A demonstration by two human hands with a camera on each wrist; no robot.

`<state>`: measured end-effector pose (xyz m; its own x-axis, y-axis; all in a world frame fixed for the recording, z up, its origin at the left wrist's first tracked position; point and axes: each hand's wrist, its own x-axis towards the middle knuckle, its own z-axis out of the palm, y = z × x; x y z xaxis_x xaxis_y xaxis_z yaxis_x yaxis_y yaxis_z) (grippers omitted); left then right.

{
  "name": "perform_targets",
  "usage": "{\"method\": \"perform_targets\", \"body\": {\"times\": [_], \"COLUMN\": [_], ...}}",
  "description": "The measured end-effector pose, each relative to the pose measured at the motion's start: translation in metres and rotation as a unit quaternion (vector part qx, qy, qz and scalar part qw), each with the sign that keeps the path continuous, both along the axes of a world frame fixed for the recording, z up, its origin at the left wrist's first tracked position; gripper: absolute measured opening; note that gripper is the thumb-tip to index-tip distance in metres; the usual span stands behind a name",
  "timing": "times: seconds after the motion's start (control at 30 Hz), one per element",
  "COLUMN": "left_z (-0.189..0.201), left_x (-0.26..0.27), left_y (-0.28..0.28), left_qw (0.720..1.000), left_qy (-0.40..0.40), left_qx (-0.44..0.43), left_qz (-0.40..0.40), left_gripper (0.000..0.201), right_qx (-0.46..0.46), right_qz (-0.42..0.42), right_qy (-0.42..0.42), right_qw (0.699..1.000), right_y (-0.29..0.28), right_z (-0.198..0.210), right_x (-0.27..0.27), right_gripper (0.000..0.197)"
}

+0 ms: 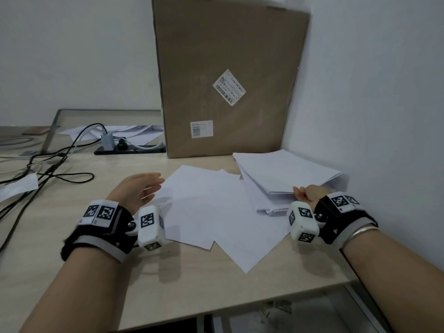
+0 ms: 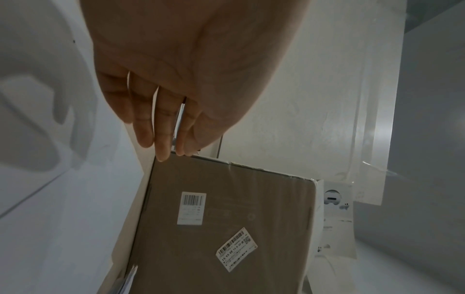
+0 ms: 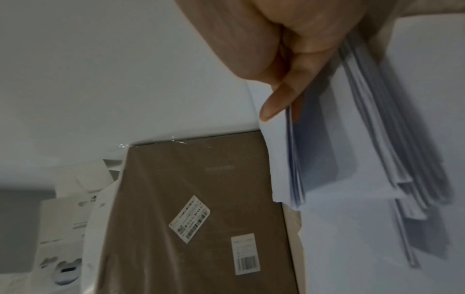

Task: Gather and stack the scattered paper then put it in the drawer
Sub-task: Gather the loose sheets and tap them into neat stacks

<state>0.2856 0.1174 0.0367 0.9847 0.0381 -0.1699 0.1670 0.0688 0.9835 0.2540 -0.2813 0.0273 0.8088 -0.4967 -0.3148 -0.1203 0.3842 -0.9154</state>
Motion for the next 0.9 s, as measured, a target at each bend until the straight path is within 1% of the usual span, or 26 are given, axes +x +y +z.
{"method": "perform_targets", "body": {"times": [0.1, 0.13, 0.2, 0.27, 0.33, 0.37, 0.4, 0.47, 0.5, 0.53, 0.57, 0.6, 0.67, 0.7, 0.73, 0.77, 0.8, 0.83, 0.87, 0.9], "left_z": [0.003, 0.004, 0.006, 0.008, 0.009, 0.009, 0.008, 0.008, 0.008, 0.008, 0.009, 0.011, 0.013, 0.015, 0.016, 0.015, 0.015, 0.015, 0.016, 0.016], "left_x": [0.002, 0.002, 0.0, 0.001, 0.0, -0.001, -0.002, -0.005, -0.006, -0.006, -0.005, -0.007, -0.012, -0.015, -0.017, -0.018, -0.02, -0.021, -0.021, -0.021], "left_y": [-0.002, -0.003, -0.005, -0.005, -0.004, -0.003, -0.003, -0.003, -0.003, -0.003, -0.005, -0.008, -0.016, -0.021, -0.025, -0.028, -0.03, -0.031, -0.031, -0.032], "left_qw": [1.0, 1.0, 1.0, 0.999, 0.998, 0.997, 0.996, 0.99, 0.982, 0.971, 0.958, 0.943, 0.903, 0.88, 0.864, 0.853, 0.844, 0.835, 0.828, 0.823], "left_qy": [0.007, 0.008, 0.013, 0.022, 0.044, 0.06, 0.075, 0.095, 0.099, 0.1, 0.099, 0.1, 0.107, 0.106, 0.109, 0.119, 0.127, 0.132, 0.135, 0.136], "left_qx": [0.013, 0.014, 0.011, 0.013, 0.029, 0.041, 0.054, 0.106, 0.157, 0.213, 0.268, 0.317, 0.416, 0.462, 0.49, 0.505, 0.52, 0.532, 0.542, 0.548], "left_qz": [-0.007, -0.01, -0.017, -0.021, -0.025, -0.021, -0.013, 0.012, 0.024, 0.029, 0.025, 0.017, -0.018, -0.032, -0.04, -0.046, -0.048, -0.05, -0.053, -0.057], "left_gripper": [0.009, 0.008, 0.009, 0.011, 0.01, 0.01, 0.013, 0.028, 0.037, 0.043, 0.045, 0.046, 0.05, 0.055, 0.062, 0.07, 0.077, 0.079, 0.076, 0.069], "right_qx": [-0.023, -0.046, -0.132, -0.221, -0.292, -0.314, -0.332, -0.365, -0.398, -0.444, -0.491, -0.526, -0.573, -0.594, -0.61, -0.622, -0.629, -0.636, -0.645, -0.657], "right_qz": [0.013, 0.029, 0.073, 0.103, 0.137, 0.167, 0.202, 0.271, 0.299, 0.325, 0.349, 0.371, 0.415, 0.435, 0.452, 0.464, 0.468, 0.467, 0.461, 0.454], "right_qy": [0.018, 0.039, 0.084, 0.098, 0.09, 0.088, 0.083, 0.056, 0.05, 0.049, 0.053, 0.063, 0.098, 0.112, 0.12, 0.126, 0.124, 0.123, 0.114, 0.111], "right_qw": [0.999, 0.998, 0.985, 0.965, 0.942, 0.93, 0.918, 0.889, 0.866, 0.834, 0.797, 0.762, 0.7, 0.667, 0.64, 0.618, 0.608, 0.602, 0.599, 0.591], "right_y": [0.007, 0.01, 0.012, 0.017, 0.026, 0.033, 0.041, 0.058, 0.065, 0.072, 0.078, 0.083, 0.092, 0.095, 0.097, 0.098, 0.098, 0.099, 0.098, 0.098], "right_z": [0.001, 0.002, 0.004, 0.009, 0.018, 0.023, 0.028, 0.033, 0.033, 0.033, 0.032, 0.03, 0.026, 0.023, 0.021, 0.019, 0.017, 0.017, 0.015, 0.015], "right_x": [-0.004, -0.007, -0.013, -0.022, -0.029, -0.033, -0.037, -0.045, -0.048, -0.053, -0.056, -0.058, -0.061, -0.063, -0.065, -0.066, -0.067, -0.068, -0.067, -0.067], "right_gripper": [0.023, 0.026, 0.042, 0.046, 0.04, 0.035, 0.028, 0.015, 0.011, 0.006, 0.012, 0.026, 0.048, 0.054, 0.056, 0.057, 0.058, 0.057, 0.053, 0.043]}}
